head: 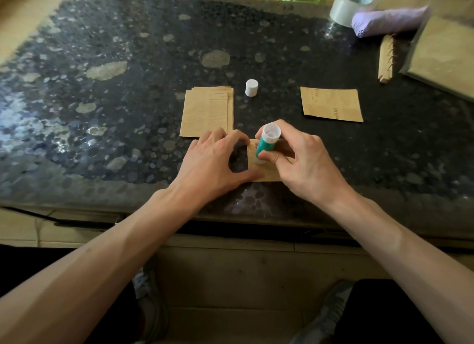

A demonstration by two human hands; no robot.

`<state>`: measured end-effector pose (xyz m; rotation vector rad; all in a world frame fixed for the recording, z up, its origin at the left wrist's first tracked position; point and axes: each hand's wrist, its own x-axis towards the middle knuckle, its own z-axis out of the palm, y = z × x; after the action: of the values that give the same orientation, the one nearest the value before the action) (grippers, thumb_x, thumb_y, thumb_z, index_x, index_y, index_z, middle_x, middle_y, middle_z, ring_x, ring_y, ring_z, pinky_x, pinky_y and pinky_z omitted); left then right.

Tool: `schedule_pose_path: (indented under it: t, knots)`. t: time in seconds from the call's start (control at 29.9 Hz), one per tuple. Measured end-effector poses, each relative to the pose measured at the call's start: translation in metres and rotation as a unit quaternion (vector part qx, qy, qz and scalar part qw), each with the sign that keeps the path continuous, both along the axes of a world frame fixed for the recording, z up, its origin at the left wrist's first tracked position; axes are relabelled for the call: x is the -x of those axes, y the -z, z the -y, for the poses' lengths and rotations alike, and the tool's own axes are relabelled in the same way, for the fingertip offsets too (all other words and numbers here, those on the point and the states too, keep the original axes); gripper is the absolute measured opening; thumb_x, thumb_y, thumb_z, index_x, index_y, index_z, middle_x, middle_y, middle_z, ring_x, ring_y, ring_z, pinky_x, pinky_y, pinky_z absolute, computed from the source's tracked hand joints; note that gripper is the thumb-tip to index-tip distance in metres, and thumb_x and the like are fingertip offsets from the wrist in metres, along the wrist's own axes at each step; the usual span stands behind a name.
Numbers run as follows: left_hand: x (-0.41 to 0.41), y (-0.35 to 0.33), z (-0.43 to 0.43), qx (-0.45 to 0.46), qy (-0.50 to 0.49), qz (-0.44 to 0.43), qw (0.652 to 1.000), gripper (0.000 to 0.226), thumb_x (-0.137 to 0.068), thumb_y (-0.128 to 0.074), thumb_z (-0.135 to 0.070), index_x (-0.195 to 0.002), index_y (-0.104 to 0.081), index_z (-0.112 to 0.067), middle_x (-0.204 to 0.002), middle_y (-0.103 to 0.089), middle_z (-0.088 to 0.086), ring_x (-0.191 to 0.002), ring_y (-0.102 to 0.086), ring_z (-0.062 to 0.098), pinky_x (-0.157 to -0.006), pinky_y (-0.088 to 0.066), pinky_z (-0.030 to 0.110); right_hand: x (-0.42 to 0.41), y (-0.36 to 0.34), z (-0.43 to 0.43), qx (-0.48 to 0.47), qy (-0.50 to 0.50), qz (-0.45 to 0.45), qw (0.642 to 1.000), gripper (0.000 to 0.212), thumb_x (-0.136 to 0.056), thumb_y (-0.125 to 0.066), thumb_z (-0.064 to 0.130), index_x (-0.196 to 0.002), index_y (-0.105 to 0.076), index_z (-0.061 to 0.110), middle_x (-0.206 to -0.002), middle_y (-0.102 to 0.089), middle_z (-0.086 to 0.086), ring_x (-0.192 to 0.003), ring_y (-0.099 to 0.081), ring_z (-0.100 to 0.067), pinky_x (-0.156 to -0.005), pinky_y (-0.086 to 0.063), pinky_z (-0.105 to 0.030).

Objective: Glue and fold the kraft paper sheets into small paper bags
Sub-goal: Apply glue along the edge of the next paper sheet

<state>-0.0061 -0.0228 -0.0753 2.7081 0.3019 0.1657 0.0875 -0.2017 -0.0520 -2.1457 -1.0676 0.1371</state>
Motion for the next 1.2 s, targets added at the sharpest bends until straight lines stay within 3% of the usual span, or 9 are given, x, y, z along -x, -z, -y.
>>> schedule_pose_path:
  t: [0.17,0.3,0.37,0.57,0.73,0.84,1.1,1.2]
  knots:
    - [0.0,-0.001,0.0,-0.004,0.0,-0.012,1.0,0.071,-0.071,-0.058,-0.082,-0.128,-0.05,-0.04,-0.101,-0.048,-0.011,-0.101,-0.046,0.012,-0.089,-0.041,0.034,-0.002,0.0,0.007,0.009,0.011,0.004,1.0,0.025,-0.098,-0.071,0.022,-0.12,-0.06,0.025,-0.109,-0.068,0.013,-0.105,-0.065,-0.006,-0.087,-0.057,-0.023]
    - [0.0,-0.001,0.0,0.0,0.0,-0.018,1.0,0.072,-0.07,-0.058,-0.082,-0.128,-0.05,-0.041,-0.103,-0.048,-0.012,-0.103,-0.047,0.012,-0.089,-0.041,0.034,-0.005,0.0,0.012,0.0,0.05,0.03,0.998,0.031,-0.094,-0.074,0.041,-0.116,-0.062,0.023,-0.107,-0.063,0.018,-0.098,-0.061,0.001,-0.082,-0.048,-0.005]
    - [0.0,-0.001,0.0,0.002,0.001,-0.019,1.0,0.071,-0.071,-0.059,-0.082,-0.128,-0.05,-0.041,-0.104,-0.048,-0.012,-0.103,-0.047,0.012,-0.09,-0.041,0.034,-0.005,0.0,0.013,-0.006,0.062,0.042,0.997,0.032,-0.093,-0.076,0.043,-0.112,-0.064,0.021,-0.105,-0.065,0.017,-0.095,-0.061,0.001,-0.079,-0.046,-0.003]
    - [-0.001,-0.002,0.0,0.002,0.001,-0.022,1.0,0.071,-0.071,-0.058,-0.082,-0.128,-0.049,-0.041,-0.104,-0.048,-0.012,-0.103,-0.047,0.012,-0.089,-0.04,0.033,-0.01,-0.004,0.014,0.025,0.054,0.014,0.998,0.031,-0.092,-0.076,0.04,-0.116,-0.065,0.023,-0.106,-0.063,0.019,-0.097,-0.058,0.003,-0.08,-0.046,-0.004]
    - [0.0,-0.002,0.0,0.005,-0.001,-0.024,1.0,0.07,-0.072,-0.059,-0.082,-0.128,-0.049,-0.042,-0.105,-0.049,-0.012,-0.104,-0.048,0.012,-0.091,-0.041,0.034,-0.009,-0.005,0.018,0.043,0.043,0.0,0.998,0.026,-0.096,-0.073,0.027,-0.12,-0.062,0.028,-0.108,-0.065,0.017,-0.101,-0.059,-0.001,-0.083,-0.057,-0.02]
    - [0.0,-0.003,0.0,0.008,0.0,-0.026,1.0,0.07,-0.072,-0.06,-0.081,-0.128,-0.049,-0.041,-0.106,-0.05,-0.011,-0.106,-0.049,0.013,-0.092,-0.041,0.035,-0.007,-0.006,0.022,0.03,0.057,0.008,0.998,0.024,-0.096,-0.073,0.029,-0.117,-0.063,0.024,-0.105,-0.069,0.011,-0.1,-0.064,-0.008,-0.081,-0.058,-0.029]
    - [0.001,-0.003,0.0,0.011,-0.002,-0.024,1.0,0.069,-0.071,-0.06,-0.081,-0.127,-0.05,-0.043,-0.106,-0.052,-0.011,-0.106,-0.049,0.012,-0.09,-0.04,0.033,-0.008,-0.005,0.032,0.022,0.077,0.03,0.996,0.027,-0.095,-0.073,0.039,-0.111,-0.062,0.02,-0.103,-0.067,0.011,-0.094,-0.063,-0.005,-0.077,-0.052,-0.013]
    - [0.0,-0.004,0.0,0.013,-0.002,-0.025,1.0,0.069,-0.071,-0.061,-0.081,-0.127,-0.05,-0.042,-0.105,-0.052,-0.011,-0.106,-0.049,0.013,-0.092,-0.041,0.035,-0.008,-0.005,0.035,0.022,0.071,0.01,0.997,0.026,-0.096,-0.073,0.031,-0.117,-0.063,0.02,-0.108,-0.07,0.007,-0.1,-0.066,-0.008,-0.077,-0.057,-0.017]
